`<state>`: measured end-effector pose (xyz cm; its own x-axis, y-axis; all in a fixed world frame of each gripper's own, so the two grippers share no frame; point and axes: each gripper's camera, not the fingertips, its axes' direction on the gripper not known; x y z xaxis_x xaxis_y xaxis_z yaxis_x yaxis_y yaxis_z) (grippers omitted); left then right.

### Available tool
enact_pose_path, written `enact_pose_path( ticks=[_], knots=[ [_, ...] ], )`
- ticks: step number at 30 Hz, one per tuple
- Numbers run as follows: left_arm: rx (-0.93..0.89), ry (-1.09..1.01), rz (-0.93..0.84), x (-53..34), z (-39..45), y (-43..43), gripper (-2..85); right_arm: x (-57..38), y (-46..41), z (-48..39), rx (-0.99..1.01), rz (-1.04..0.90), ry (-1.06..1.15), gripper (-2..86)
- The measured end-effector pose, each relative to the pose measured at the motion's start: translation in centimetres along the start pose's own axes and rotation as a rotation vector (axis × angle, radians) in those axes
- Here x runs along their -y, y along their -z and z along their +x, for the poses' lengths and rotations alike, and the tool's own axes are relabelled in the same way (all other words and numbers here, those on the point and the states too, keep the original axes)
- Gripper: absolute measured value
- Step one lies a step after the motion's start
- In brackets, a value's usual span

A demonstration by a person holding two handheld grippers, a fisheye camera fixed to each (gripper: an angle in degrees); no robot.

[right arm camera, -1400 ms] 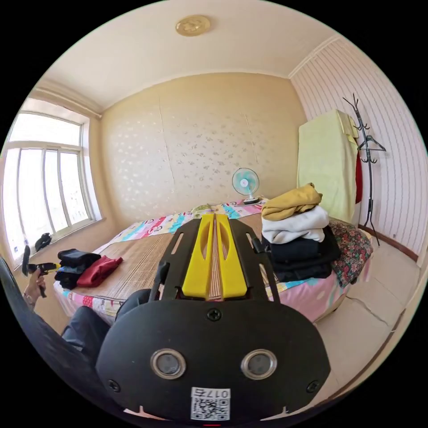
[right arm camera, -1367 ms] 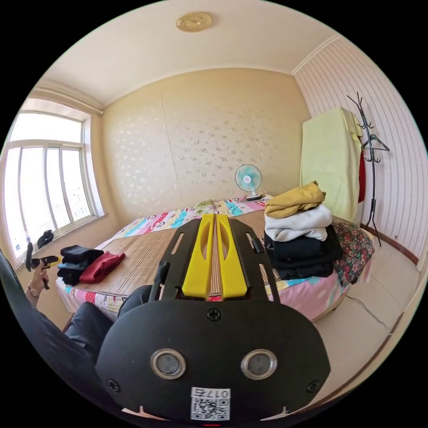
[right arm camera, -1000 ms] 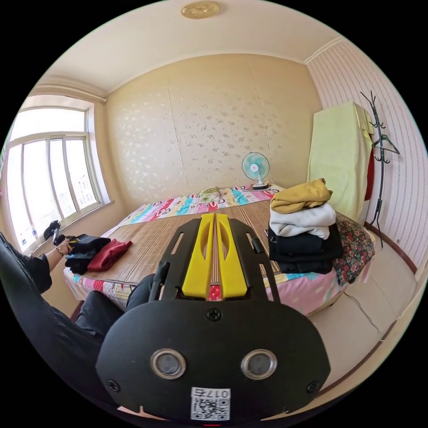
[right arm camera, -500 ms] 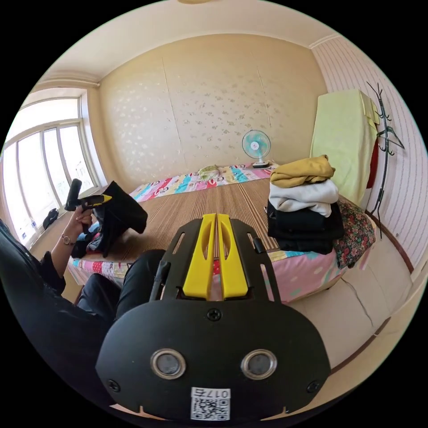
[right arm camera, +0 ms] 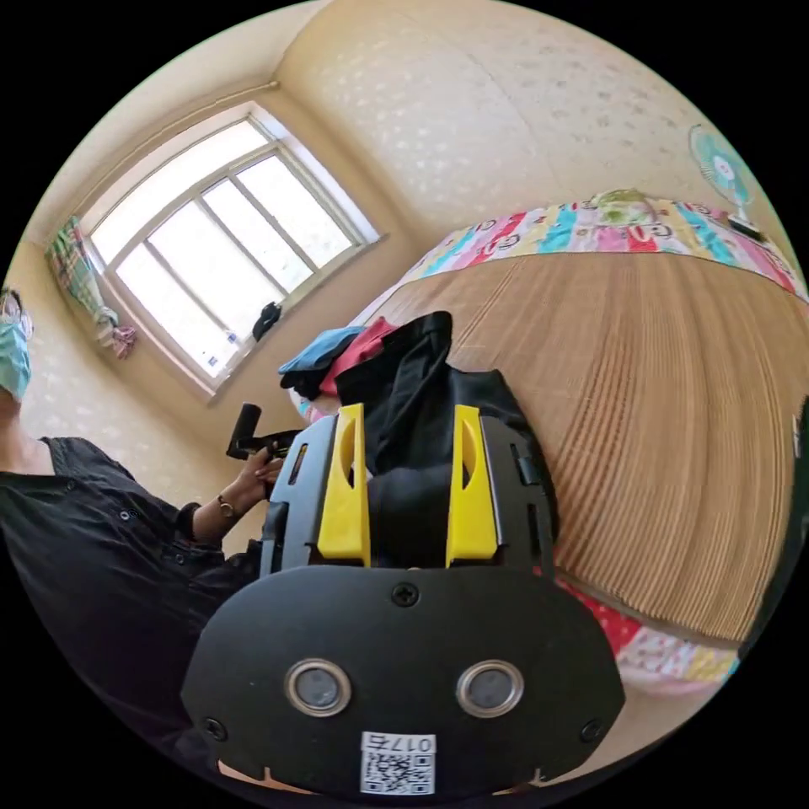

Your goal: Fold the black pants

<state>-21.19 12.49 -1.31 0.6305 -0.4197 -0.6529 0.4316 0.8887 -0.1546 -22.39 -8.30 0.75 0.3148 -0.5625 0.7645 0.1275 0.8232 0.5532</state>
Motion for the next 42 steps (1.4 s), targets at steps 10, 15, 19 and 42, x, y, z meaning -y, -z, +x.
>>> enact_pose_path(
  ticks=[10, 15, 19, 42],
  knots=[
    [0.128, 0.098, 0.058, 2.2, -1.0, -4.2, 12.2, 11.1, -25.7, 2.6, -0.223, -0.405, -0.3, 17.1],
    [0.065, 0.094, 0.029, 1.0, -2.3, -4.1, 6.1, 6.7, -21.5, -5.2, -0.236, -0.237, -0.133, 5.3],
    [-0.166, 0.048, 0.173, -2.6, -1.7, 2.9, 4.0, 2.8, -11.2, -10.5, -0.133, -0.024, -0.082, 3.8],
    [-0.498, -0.845, 1.263, -22.2, 29.0, 45.7, 3.6, -10.3, 45.1, -55.3, -0.489, 1.314, 0.596, 2.4]
  ],
)
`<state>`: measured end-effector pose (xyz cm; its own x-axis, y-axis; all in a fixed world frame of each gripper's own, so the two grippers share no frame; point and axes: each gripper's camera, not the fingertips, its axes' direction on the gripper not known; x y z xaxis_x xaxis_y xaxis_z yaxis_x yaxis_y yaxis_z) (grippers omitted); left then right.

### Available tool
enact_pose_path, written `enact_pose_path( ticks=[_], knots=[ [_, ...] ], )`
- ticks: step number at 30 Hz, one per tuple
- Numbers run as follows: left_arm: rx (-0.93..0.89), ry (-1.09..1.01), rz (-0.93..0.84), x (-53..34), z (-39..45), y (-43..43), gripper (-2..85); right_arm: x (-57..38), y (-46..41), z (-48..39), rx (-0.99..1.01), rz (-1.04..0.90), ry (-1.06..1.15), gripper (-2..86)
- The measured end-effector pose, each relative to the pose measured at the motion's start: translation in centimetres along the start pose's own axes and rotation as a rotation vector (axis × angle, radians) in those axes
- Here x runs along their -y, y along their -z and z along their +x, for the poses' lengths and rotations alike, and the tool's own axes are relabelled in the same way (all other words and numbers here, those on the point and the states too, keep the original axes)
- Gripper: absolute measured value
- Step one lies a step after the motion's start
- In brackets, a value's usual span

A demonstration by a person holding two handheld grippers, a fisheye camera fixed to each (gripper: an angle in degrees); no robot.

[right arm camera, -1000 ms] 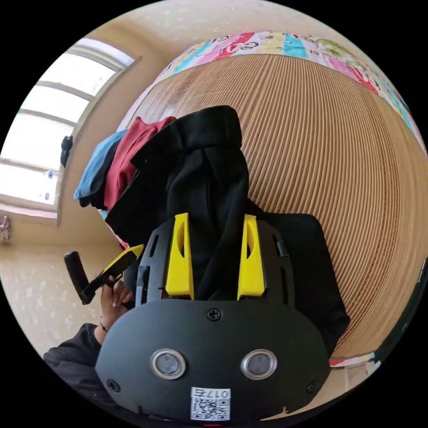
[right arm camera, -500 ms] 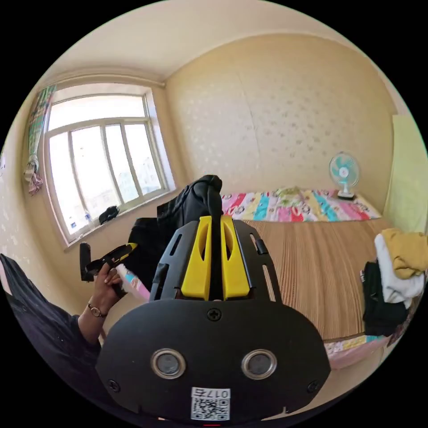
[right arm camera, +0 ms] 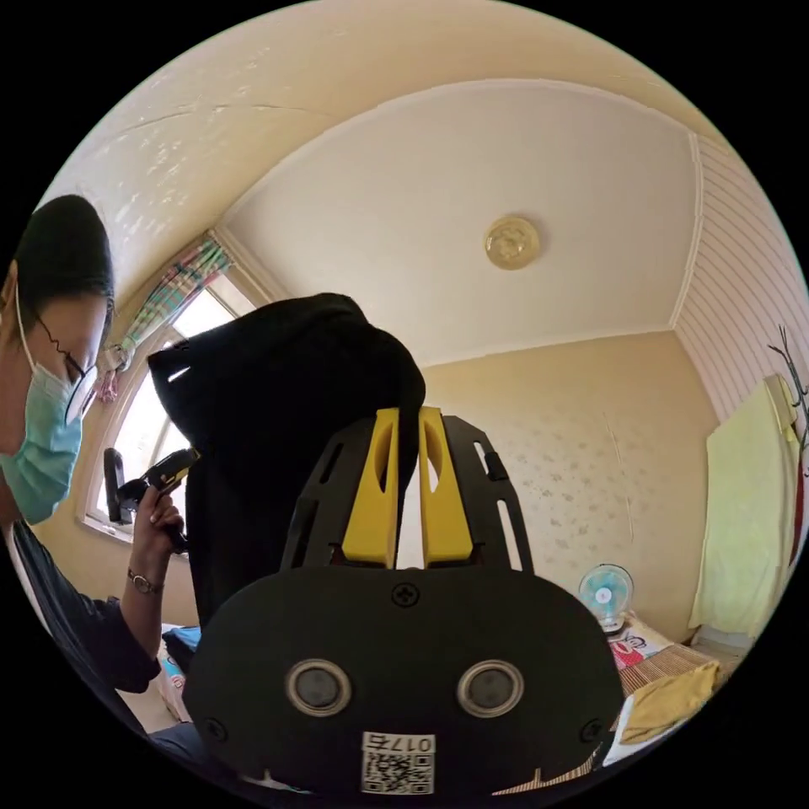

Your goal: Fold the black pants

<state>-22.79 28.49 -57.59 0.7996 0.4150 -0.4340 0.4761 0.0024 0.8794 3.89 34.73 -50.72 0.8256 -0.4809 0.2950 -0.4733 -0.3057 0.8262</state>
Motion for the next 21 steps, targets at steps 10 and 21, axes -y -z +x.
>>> enact_pose_path(
  ticks=[10, 21],
  knots=[
    [0.186, -0.101, -0.074, -0.6, -0.1, -14.4, 3.8, -0.6, -14.5, 10.6, 0.065, -0.252, -0.16, 3.0],
    [0.383, -0.044, -0.828, -18.7, -20.7, -48.7, 5.5, -28.2, -47.1, 29.2, -0.507, -0.852, -0.02, 5.5]
  ],
)
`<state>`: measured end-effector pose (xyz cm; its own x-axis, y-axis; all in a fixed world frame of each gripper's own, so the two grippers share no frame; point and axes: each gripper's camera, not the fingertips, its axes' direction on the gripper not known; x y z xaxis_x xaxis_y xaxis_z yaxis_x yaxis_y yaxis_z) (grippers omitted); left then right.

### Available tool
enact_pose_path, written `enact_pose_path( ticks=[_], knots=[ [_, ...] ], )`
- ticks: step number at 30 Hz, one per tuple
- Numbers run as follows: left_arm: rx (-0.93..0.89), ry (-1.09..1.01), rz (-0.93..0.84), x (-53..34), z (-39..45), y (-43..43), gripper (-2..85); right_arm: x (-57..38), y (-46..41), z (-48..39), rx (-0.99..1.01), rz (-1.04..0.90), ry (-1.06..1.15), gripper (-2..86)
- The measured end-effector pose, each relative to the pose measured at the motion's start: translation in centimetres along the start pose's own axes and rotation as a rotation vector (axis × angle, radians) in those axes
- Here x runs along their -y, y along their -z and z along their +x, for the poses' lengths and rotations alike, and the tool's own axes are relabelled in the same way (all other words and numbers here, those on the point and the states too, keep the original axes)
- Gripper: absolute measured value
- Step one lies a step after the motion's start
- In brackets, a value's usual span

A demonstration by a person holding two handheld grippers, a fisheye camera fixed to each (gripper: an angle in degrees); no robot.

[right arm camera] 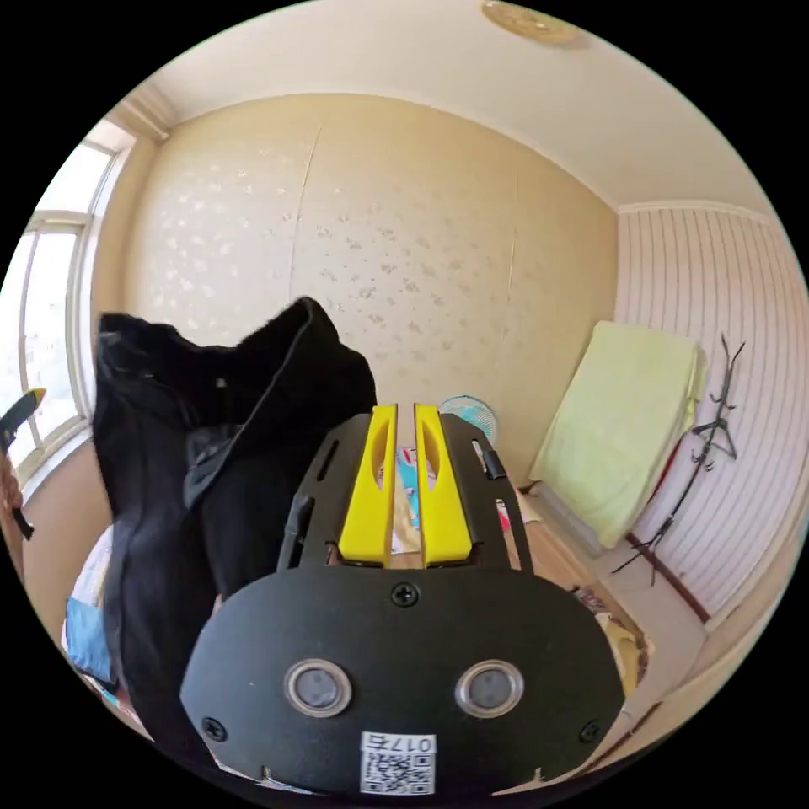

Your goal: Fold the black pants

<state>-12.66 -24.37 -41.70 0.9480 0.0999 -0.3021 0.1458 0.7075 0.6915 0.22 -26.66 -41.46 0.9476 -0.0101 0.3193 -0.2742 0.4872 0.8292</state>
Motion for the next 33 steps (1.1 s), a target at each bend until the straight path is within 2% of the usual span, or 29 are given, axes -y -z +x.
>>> enact_pose_path(
  ticks=[2, 4, 6, 7, 9, 10, 13, 15, 17, 19, 21, 23, 26, 30, 31, 33],
  knots=[
    [-0.105, -0.083, -0.117, -5.4, -1.1, -4.2, 6.0, -7.2, -3.5, 0.3, 0.194, -0.064, 0.083, 5.9],
    [-0.156, -0.18, -0.353, -15.6, -1.9, -9.7, 6.9, -16.2, -7.1, 0.2, 0.327, -0.196, 0.162, 6.1],
    [-0.158, -0.228, -0.54, -24.6, -2.6, -12.9, 7.8, -30.1, -10.9, 0.5, 0.451, -0.441, 0.221, 6.4],
    [-0.156, -0.238, -0.667, -30.9, -3.3, -14.5, 8.4, -33.6, -11.5, 0.7, 0.473, -0.503, 0.22, 6.5],
    [-0.169, -0.191, -0.816, -39.4, -4.5, -15.6, 9.5, -46.6, -11.5, 2.4, 0.549, -0.684, 0.146, 7.0],
    [-0.192, -0.137, -0.882, -44.2, -5.3, -15.5, 10.6, -49.3, -11.0, 3.1, 0.568, -0.7, 0.109, 7.1],
    [-0.202, 0.04, -0.945, -52.8, -6.4, -13.2, 12.5, -59.6, -6.6, 7.1, 0.556, -0.735, -0.091, 8.0],
    [-0.188, 0.074, -0.784, -54.6, -5.9, -9.4, 12.6, -64.4, -2.1, 9.9, 0.458, -0.723, -0.193, 9.3],
    [-0.122, 0.052, -0.754, -55.8, -4.6, -7.3, 12.3, -67.1, 0.3, 10.2, 0.422, -0.733, -0.163, 10.2],
    [-0.011, 0.042, -0.751, -56.4, -2.7, -5.4, 10.6, -68.5, 2.9, 9.4, 0.349, -0.665, -0.047, 10.1],
    [-0.019, 0.077, -0.775, -56.7, -1.8, -4.8, 6.6, -68.2, 3.9, 9.0, 0.274, -0.716, 0.065, 7.2],
    [-0.028, 0.156, -0.789, -56.9, -2.1, -4.1, 4.2, -67.4, 3.9, 10.3, 0.292, -0.795, 0.037, 4.6],
    [-0.135, 0.292, -0.838, -57.0, -3.8, -2.8, 3.7, -67.1, 5.5, 13.7, 0.395, -0.878, -0.079, 3.8],
    [-0.081, 0.313, -0.882, -57.6, -5.7, 0.3, 5.1, -67.5, 11.1, 17.3, 0.542, -0.902, 0.012, 4.6],
    [-0.049, 0.332, -0.87, -57.5, -6.4, 1.7, 6.0, -67.4, 11.9, 18.5, 0.536, -0.886, 0.0, 4.8],
    [-0.044, 0.36, -0.834, -57.1, -7.4, 3.7, 7.4, -66.8, 15.0, 25.7, 0.383, -0.78, -0.162, 8.7]
  ],
)
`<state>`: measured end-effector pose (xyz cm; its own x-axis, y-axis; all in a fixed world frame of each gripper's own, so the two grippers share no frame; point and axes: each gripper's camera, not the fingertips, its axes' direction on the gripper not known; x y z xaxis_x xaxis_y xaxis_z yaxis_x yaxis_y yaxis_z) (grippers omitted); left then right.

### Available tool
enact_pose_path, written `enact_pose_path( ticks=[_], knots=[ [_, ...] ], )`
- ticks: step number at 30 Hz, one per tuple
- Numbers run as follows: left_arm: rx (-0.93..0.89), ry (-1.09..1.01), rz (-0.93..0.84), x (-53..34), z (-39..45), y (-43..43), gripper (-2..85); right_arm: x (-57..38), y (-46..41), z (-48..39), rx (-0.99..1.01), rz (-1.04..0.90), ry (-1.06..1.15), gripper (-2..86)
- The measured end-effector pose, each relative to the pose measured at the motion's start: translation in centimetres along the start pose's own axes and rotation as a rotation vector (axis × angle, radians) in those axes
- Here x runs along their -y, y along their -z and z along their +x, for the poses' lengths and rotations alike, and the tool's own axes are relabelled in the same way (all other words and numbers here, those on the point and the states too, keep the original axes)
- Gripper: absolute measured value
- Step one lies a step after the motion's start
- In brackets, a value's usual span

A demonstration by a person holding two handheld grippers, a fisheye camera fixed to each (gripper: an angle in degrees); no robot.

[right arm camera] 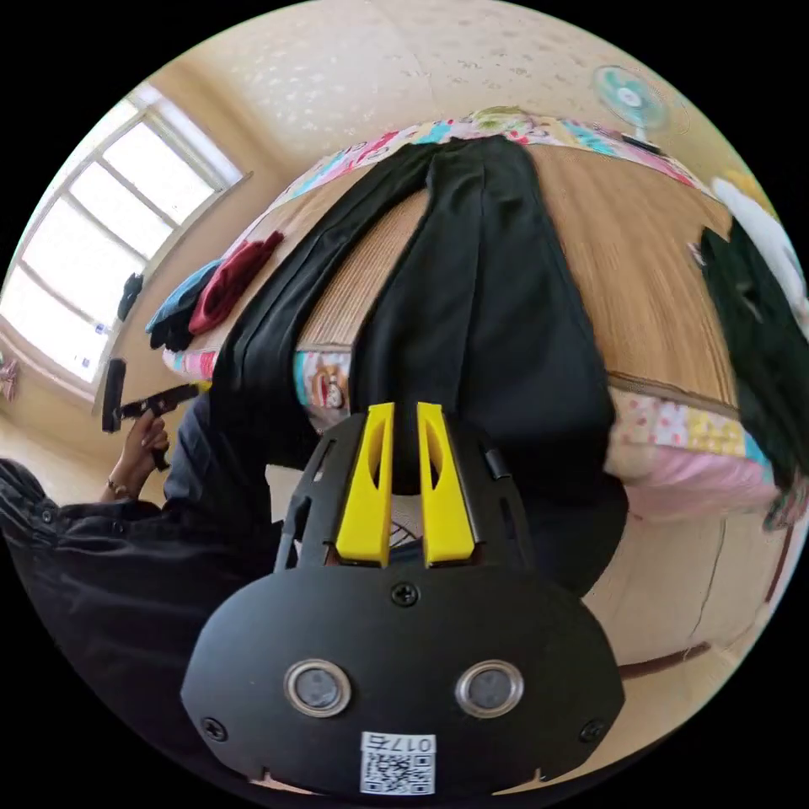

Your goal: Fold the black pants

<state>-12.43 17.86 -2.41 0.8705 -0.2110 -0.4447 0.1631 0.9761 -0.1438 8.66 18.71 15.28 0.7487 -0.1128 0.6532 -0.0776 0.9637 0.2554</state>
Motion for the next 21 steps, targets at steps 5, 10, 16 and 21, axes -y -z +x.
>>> enact_pose_path(
  ticks=[5, 10, 16, 21],
  knots=[
    [-0.054, -0.006, 0.073, -0.5, -0.3, 3.5, 8.2, -1.4, 4.0, 11.5, -0.138, 0.035, -0.194, 14.1],
    [-0.202, -0.086, 0.068, 1.9, 3.6, 4.2, 8.3, -3.8, 2.8, 15.7, 0.244, -0.159, -0.176, 4.6],
    [-0.634, -0.253, -0.044, 5.3, 12.7, 3.8, 11.4, -6.7, 14.4, 7.1, 0.359, 0.19, 0.065, 3.1],
    [-0.556, -0.422, -0.128, 8.4, 20.0, 1.0, 16.0, -6.9, 11.8, -0.3, 0.419, 0.097, 0.302, 2.8]
  ],
)
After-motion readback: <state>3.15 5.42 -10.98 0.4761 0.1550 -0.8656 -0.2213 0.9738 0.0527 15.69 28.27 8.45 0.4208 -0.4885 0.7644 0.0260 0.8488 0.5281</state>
